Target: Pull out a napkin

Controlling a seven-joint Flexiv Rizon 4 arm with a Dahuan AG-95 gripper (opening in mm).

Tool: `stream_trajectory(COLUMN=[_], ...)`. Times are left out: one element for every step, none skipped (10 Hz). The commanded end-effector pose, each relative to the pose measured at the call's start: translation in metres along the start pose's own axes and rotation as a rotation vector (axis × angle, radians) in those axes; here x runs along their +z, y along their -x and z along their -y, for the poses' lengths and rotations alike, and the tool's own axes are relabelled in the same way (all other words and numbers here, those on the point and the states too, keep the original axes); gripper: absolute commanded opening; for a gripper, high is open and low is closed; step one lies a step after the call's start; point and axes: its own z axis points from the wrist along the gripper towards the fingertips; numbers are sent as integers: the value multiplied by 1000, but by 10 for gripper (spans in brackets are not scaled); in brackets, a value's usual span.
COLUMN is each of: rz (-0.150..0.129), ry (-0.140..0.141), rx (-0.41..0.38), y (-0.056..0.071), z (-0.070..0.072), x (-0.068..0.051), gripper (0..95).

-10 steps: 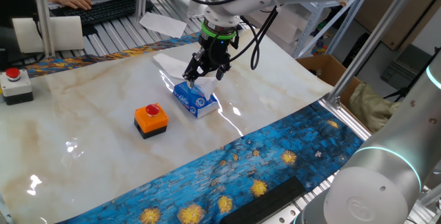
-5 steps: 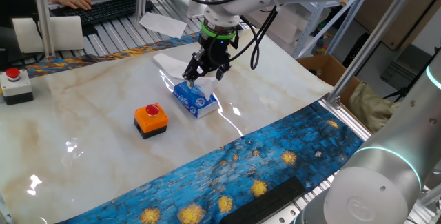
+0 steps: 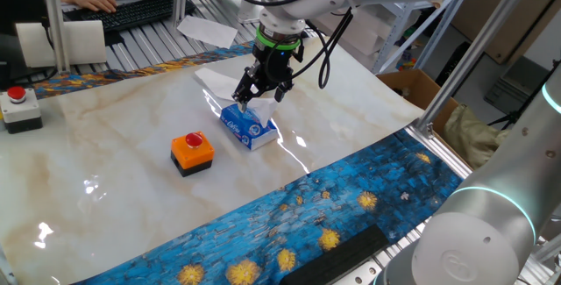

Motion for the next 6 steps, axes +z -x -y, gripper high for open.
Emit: stream_trajectory(rz=[0, -131, -131, -132, -134, -135], ry=[0, 328, 331, 336, 343, 349], rx=[0, 206, 208, 210, 212, 215], y=[0, 0, 0, 0, 0, 0], z=[0, 0, 0, 0, 0, 0], x=[0, 0, 0, 0, 0, 0], gripper=[950, 0, 0, 0, 0, 0])
